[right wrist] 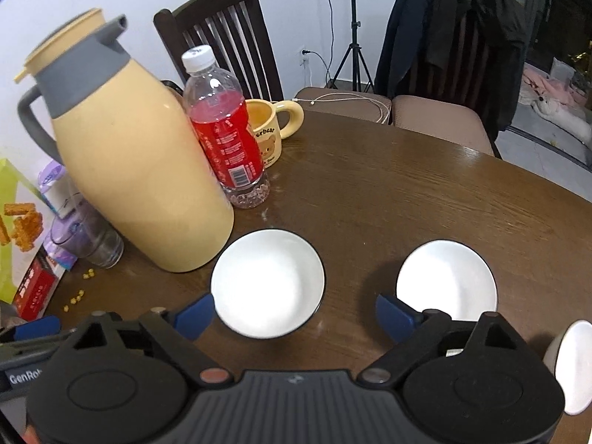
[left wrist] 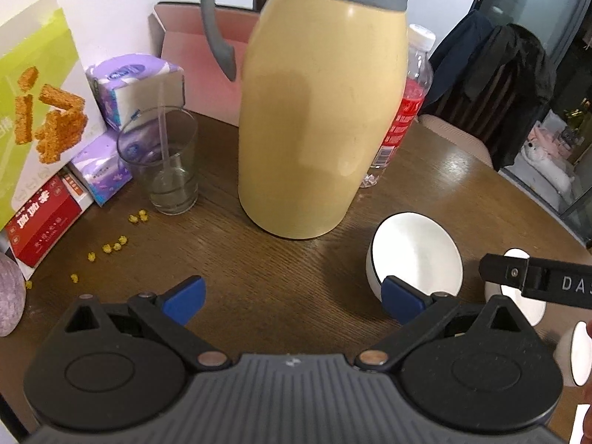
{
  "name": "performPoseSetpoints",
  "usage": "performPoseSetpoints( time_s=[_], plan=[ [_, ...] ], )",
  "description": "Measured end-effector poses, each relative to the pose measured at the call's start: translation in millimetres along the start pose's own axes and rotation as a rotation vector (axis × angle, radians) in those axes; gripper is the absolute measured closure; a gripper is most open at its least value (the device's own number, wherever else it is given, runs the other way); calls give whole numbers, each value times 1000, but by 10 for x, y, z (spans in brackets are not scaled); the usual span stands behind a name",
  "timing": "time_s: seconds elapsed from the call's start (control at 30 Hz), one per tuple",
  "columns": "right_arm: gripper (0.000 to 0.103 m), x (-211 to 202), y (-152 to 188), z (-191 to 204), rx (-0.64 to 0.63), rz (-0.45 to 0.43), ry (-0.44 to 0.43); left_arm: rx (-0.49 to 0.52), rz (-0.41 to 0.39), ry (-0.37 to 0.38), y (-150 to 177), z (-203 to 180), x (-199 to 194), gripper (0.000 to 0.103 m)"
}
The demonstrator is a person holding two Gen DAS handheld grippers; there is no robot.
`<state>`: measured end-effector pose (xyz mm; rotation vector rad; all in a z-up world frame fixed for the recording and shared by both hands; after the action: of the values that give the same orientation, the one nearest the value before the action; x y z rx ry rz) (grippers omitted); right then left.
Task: Organize plates and bowls
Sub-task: 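Move both open tools to the rims of white bowls near the yellow thermos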
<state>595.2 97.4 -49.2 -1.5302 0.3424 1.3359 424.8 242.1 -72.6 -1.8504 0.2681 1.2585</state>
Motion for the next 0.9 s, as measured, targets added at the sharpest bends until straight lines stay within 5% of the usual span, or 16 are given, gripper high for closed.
performPoseSetpoints(
  time_s=[0.63, 0.9],
  plan=[
    [67, 709, -67, -234, 13, 77, -66, -23, 111, -9, -62, -340, 669, 5],
    [81, 842, -36, -369, 57, 88, -103, -52, 144, 45, -35, -468, 882, 32]
  ],
)
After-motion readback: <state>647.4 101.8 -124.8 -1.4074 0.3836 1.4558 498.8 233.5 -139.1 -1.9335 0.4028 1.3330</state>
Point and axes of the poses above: each gripper's, at about its wrist camera, not at the fingertips, and x roughly the way its jaws point, z to its left, y to its underside, the point moved 3 cm from there along x, roughly the way its jaws point, and after that the axes turned 1 degree about -y, right-handed, at the moved point
